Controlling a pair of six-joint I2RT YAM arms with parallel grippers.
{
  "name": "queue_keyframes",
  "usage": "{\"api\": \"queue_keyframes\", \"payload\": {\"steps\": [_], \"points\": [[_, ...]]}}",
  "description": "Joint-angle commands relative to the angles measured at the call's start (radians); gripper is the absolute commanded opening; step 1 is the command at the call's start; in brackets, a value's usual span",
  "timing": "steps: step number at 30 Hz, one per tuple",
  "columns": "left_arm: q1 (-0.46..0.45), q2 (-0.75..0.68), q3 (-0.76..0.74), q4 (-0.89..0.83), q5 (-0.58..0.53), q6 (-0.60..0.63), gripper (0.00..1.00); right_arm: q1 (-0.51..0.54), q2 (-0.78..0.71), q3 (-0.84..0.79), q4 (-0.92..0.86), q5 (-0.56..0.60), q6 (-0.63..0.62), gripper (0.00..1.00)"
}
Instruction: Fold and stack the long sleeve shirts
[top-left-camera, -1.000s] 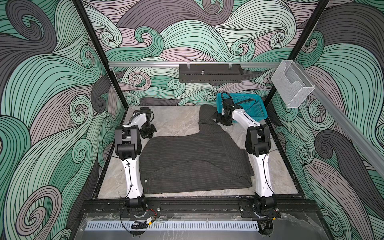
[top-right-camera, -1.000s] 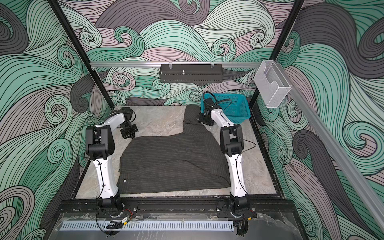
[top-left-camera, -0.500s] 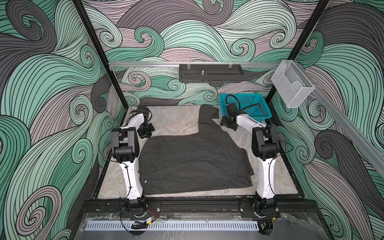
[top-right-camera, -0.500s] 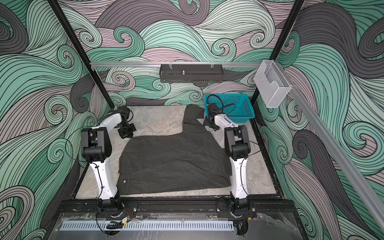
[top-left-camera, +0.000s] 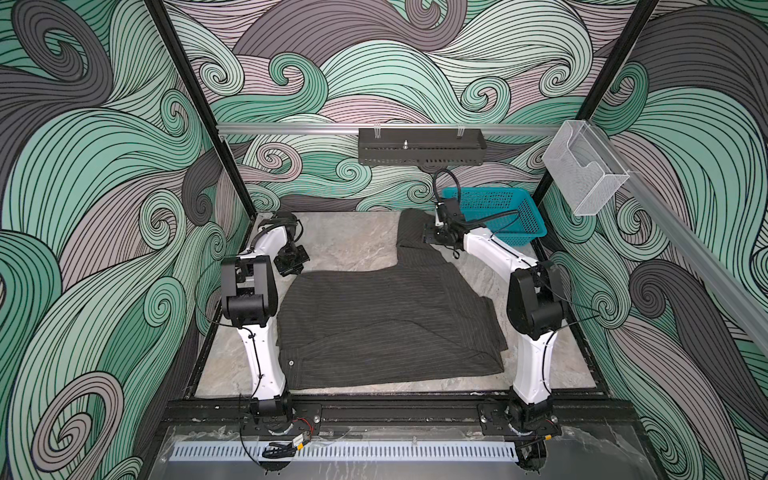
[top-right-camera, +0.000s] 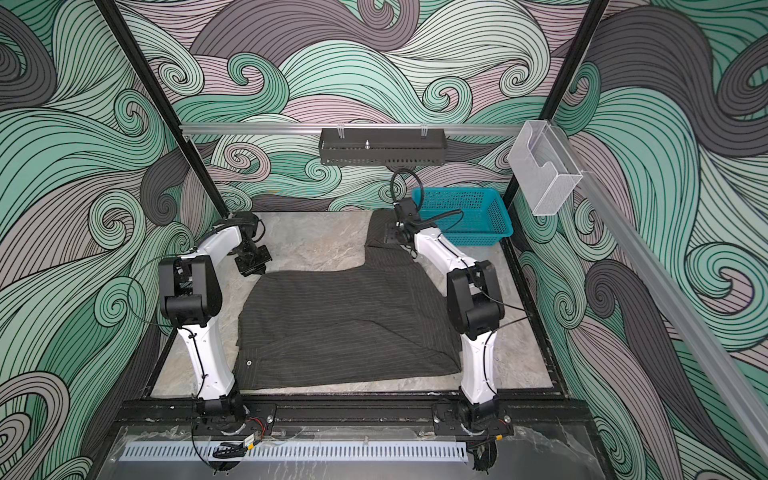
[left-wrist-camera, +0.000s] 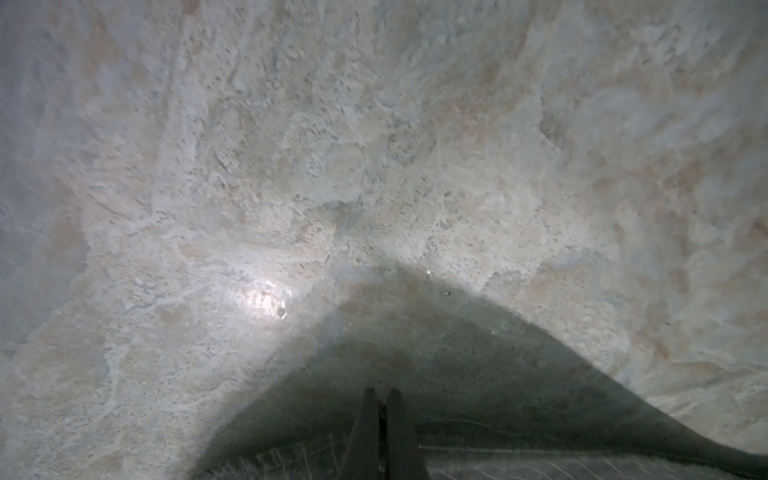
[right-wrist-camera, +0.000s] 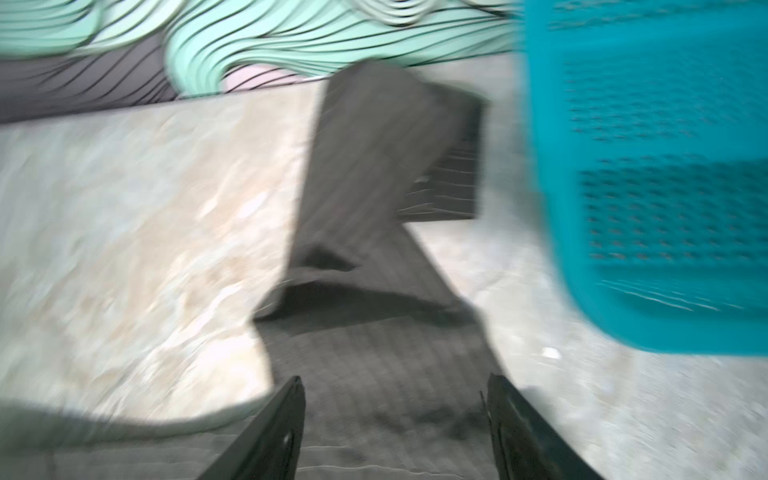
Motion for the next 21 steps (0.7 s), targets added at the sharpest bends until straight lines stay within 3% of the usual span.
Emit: {"api": "queue_keyframes", "payload": {"steps": [1,9,16,21], "points": [[0.006,0.001,0.001,-0.010,0.015,-0.011,0.00,0.007,0.110,0.123,-0.071,-0.013,-0.091,0.70],[0.003,-0.001,-0.002,-0.001,0.031,-0.012,0.00,-0.002,0.418,0.513,-0.241,0.039,-0.105,0.75],[-0.003,0.002,0.001,0.002,0.039,-0.011,0.00,-0.018,0.652,0.883,-0.313,0.019,-0.035,0.78],[-0.006,-0.004,0.002,0.006,0.042,-0.009,0.00,-0.032,0.740,0.979,-0.312,0.045,0.070,0.79]]}}
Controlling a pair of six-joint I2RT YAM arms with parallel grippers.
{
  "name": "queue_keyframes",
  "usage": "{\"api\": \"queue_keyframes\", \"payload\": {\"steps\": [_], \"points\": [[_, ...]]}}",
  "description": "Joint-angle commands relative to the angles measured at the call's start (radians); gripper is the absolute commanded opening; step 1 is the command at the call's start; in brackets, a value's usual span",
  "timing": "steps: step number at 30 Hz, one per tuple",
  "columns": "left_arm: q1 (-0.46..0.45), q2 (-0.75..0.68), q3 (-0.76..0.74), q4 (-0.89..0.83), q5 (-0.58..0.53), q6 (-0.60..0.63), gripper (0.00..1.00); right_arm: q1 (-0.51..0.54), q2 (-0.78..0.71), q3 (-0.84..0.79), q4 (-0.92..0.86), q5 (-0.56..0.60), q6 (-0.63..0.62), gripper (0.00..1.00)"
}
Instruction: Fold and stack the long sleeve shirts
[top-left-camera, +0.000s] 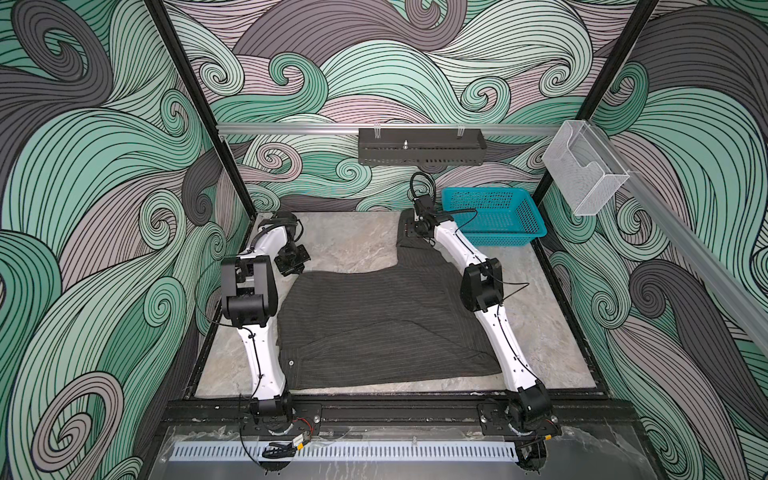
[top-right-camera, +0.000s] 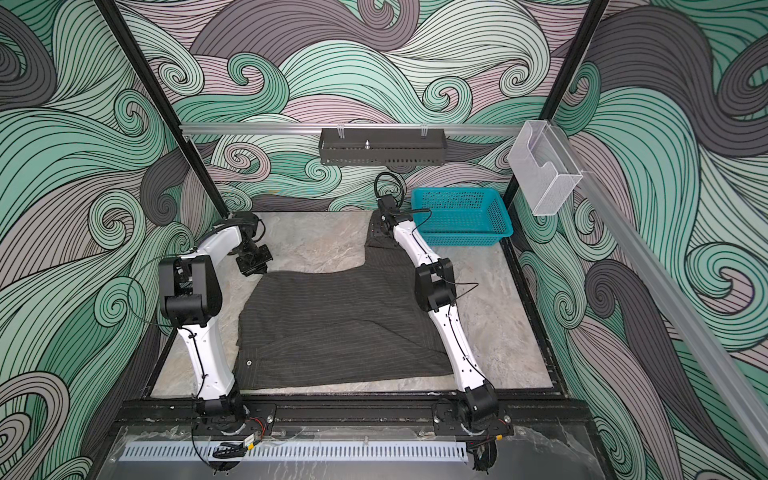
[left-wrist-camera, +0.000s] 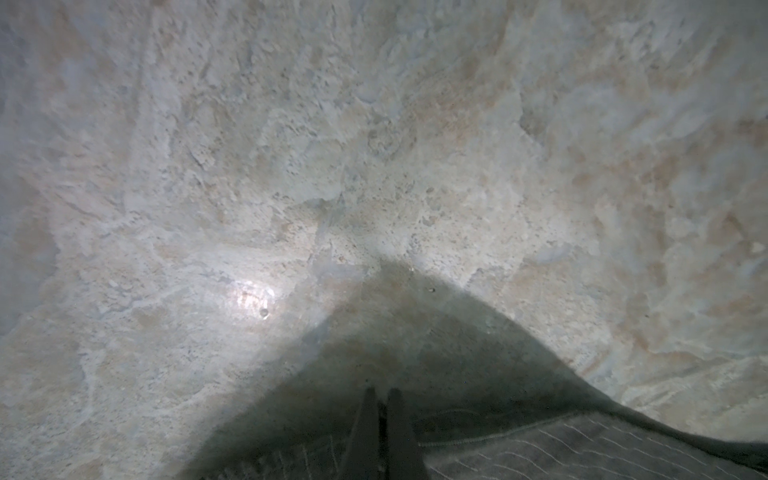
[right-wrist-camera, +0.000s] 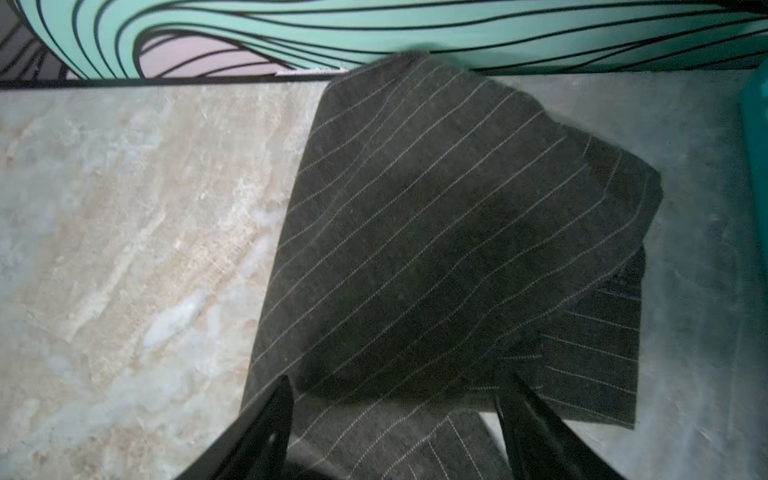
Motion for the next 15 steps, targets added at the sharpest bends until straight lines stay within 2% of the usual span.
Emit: {"api": "queue_keyframes", "payload": {"steps": [1,5,11,13,15], "points": [[-0.005,-0.004,0.002,-0.003,0.009,-0.009,0.00,-0.010,0.035,0.036,-0.021,0.030,0.106,0.79],[-0.006,-0.003,0.003,-0.001,0.013,-0.009,0.00,-0.026,0.065,0.065,-0.041,0.041,0.180,0.79],[-0.009,-0.002,0.009,-0.003,0.016,-0.007,0.00,-0.051,0.080,0.066,-0.099,-0.012,0.293,0.75],[-0.009,-0.005,0.011,-0.004,0.016,-0.006,0.00,-0.058,0.090,0.067,-0.130,-0.055,0.326,0.69],[-0.010,-0.008,0.011,-0.004,0.018,-0.006,0.00,-0.061,0.095,0.067,-0.152,-0.088,0.340,0.59]]}}
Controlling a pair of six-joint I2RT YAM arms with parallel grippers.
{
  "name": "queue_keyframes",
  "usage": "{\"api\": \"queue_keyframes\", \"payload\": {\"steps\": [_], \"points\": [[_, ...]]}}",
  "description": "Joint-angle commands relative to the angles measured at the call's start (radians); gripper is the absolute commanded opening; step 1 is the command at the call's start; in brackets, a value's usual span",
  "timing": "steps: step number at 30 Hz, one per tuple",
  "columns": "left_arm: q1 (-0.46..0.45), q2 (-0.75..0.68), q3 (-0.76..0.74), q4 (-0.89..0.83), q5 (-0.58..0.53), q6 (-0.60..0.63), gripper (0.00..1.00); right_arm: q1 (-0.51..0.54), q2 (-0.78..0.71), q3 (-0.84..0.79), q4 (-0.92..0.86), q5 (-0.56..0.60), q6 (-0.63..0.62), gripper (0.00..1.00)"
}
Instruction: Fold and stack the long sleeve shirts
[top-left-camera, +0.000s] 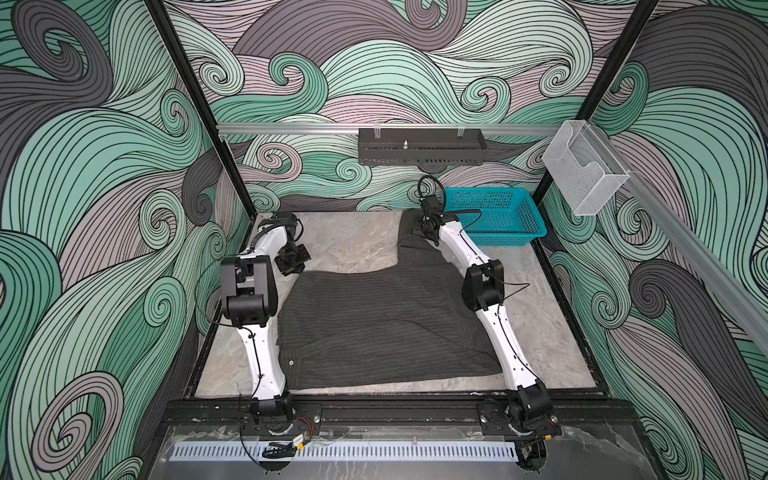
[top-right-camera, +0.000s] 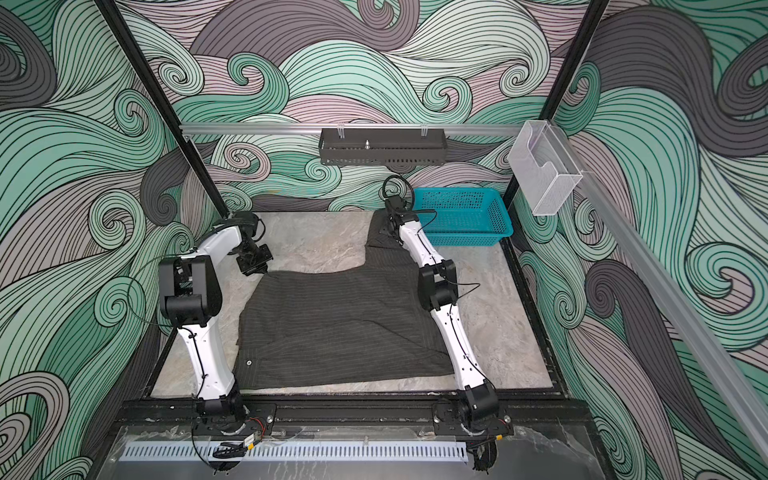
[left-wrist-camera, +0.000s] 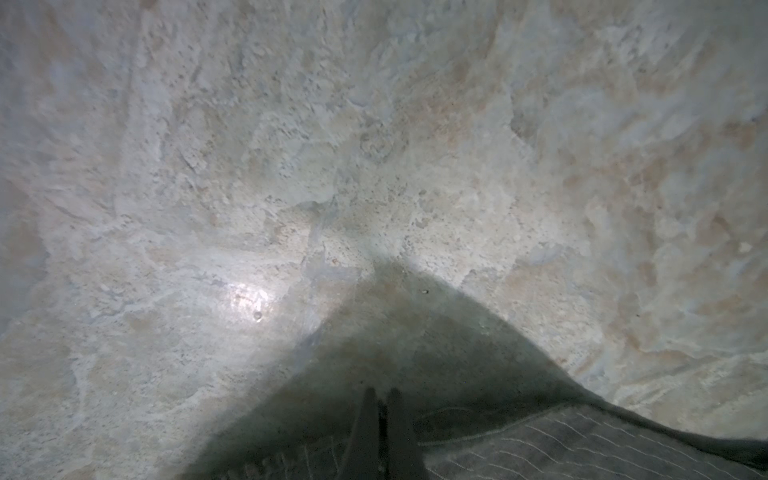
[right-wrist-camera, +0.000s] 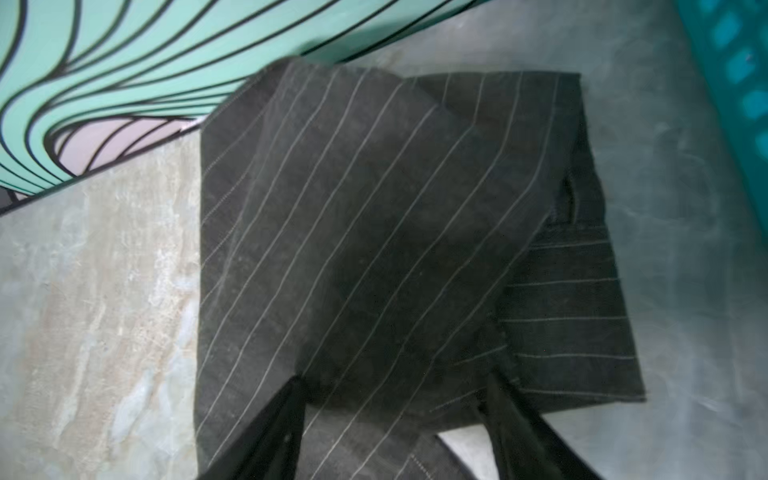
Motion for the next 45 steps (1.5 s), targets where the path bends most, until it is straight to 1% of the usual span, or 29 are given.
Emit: {"api": "queue_keyframes", "payload": {"steps": [1,2,3,6,8,13,19,20,21,22,24,26,29,32,36,39,42,43,45], "points": [[-0.002,-0.009,0.013,-0.011,0.010,-0.006,0.00,-0.010,0.045,0.007,-0.090,-0.070,0.066,0.51],[-0.002,-0.011,0.014,-0.012,0.009,-0.005,0.00,-0.010,0.044,0.007,-0.091,-0.083,0.062,0.44],[-0.002,-0.011,0.013,-0.013,0.008,-0.005,0.00,-0.010,0.040,0.007,-0.090,-0.091,0.056,0.33],[-0.002,-0.014,0.013,-0.014,0.007,-0.004,0.00,-0.009,0.008,0.005,-0.070,-0.098,0.030,0.09],[-0.002,-0.013,0.013,-0.014,0.003,-0.004,0.00,-0.007,-0.030,0.005,-0.051,-0.085,0.007,0.00],[0.002,-0.007,0.019,-0.019,-0.009,0.000,0.00,-0.006,-0.147,-0.008,-0.029,-0.050,-0.062,0.00],[0.004,-0.005,0.019,-0.026,-0.008,0.001,0.00,-0.002,-0.298,-0.137,-0.021,-0.048,-0.124,0.00],[0.004,-0.006,0.018,-0.026,-0.007,-0.001,0.00,-0.002,-0.312,-0.160,-0.016,-0.055,-0.126,0.01],[0.004,-0.008,0.014,-0.025,-0.004,-0.002,0.00,0.001,-0.315,-0.174,-0.010,-0.054,-0.126,0.23],[0.004,-0.011,0.011,-0.022,0.000,-0.003,0.00,0.005,-0.311,-0.180,-0.008,-0.049,-0.127,0.36],[0.002,-0.020,-0.003,-0.015,0.005,-0.007,0.00,0.013,-0.280,-0.163,-0.010,-0.055,-0.121,0.51],[0.001,-0.025,-0.010,-0.013,0.006,-0.009,0.00,0.018,-0.231,-0.128,-0.011,-0.063,-0.096,0.60],[-0.001,-0.028,-0.012,-0.016,0.008,-0.009,0.00,0.027,-0.135,-0.044,-0.027,-0.071,-0.056,0.68],[-0.001,-0.043,-0.019,-0.013,0.004,-0.012,0.00,0.032,-0.051,0.024,-0.056,-0.065,-0.018,0.70],[-0.004,-0.057,-0.019,-0.008,0.016,-0.013,0.00,0.038,-0.009,0.018,-0.053,-0.070,0.024,0.71],[-0.007,-0.069,-0.014,-0.011,0.016,-0.011,0.00,0.048,0.010,0.020,-0.072,-0.073,0.031,0.71],[-0.007,-0.083,-0.011,-0.012,0.012,-0.008,0.00,0.056,0.019,0.020,-0.108,-0.062,0.021,0.66],[-0.007,-0.086,-0.009,-0.013,0.009,-0.007,0.00,0.058,0.021,0.021,-0.122,-0.055,0.020,0.62],[-0.007,-0.090,-0.009,-0.012,0.008,-0.006,0.00,0.061,0.023,0.020,-0.147,-0.040,0.016,0.53]]}}
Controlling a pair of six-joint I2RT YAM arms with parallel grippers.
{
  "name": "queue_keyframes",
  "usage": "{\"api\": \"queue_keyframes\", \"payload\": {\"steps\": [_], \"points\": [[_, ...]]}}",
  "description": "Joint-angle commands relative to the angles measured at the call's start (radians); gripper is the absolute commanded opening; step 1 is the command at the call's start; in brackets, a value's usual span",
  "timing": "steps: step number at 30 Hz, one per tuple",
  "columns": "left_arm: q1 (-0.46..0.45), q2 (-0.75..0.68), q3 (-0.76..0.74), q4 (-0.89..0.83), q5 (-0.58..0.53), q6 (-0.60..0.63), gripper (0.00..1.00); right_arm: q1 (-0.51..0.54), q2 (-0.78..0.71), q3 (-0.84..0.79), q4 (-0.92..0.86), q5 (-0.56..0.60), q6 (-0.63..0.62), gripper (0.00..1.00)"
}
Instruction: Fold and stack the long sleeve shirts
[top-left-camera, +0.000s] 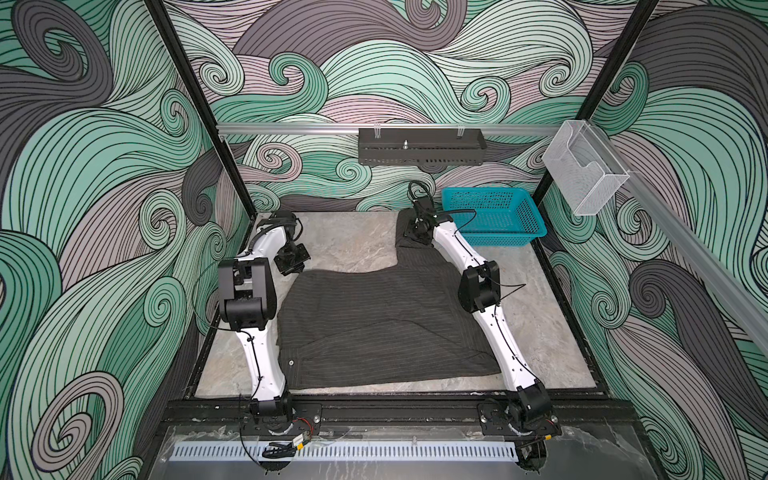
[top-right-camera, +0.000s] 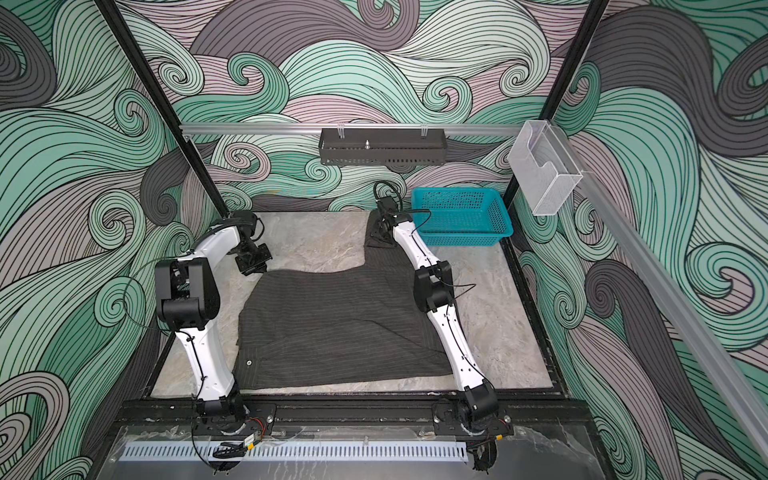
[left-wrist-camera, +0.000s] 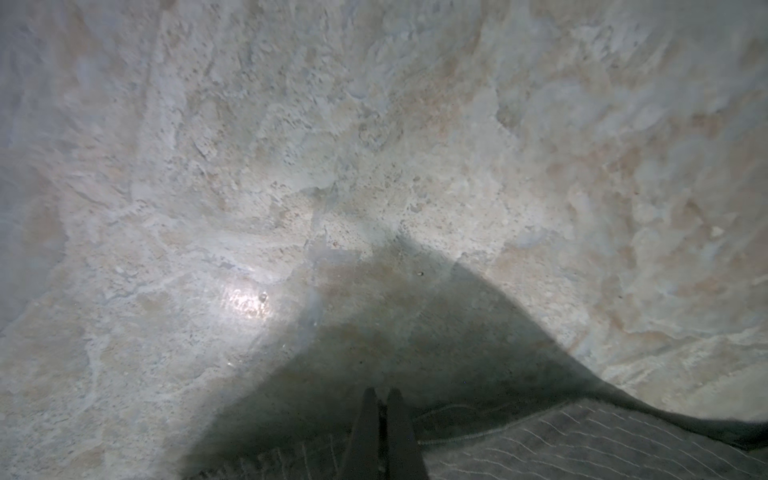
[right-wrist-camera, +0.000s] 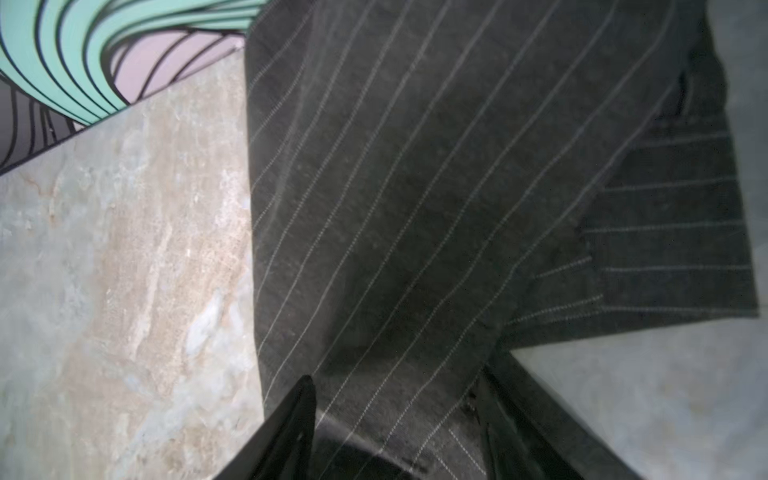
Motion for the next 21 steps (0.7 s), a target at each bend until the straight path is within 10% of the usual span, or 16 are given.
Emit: {"api": "queue_keyframes", "payload": {"steps": [1,9,21], "points": [[-0.007,-0.040,0.015,-0.014,0.006,-0.004,0.00,0.007,0.029,0.002,-0.091,0.030,0.008,0.50],[-0.006,-0.034,0.013,-0.013,0.008,-0.003,0.00,0.004,0.019,0.009,-0.109,0.044,0.000,0.04],[-0.006,-0.045,0.000,-0.016,-0.005,-0.001,0.00,-0.010,-0.105,-0.079,-0.169,0.074,-0.065,0.00]]}}
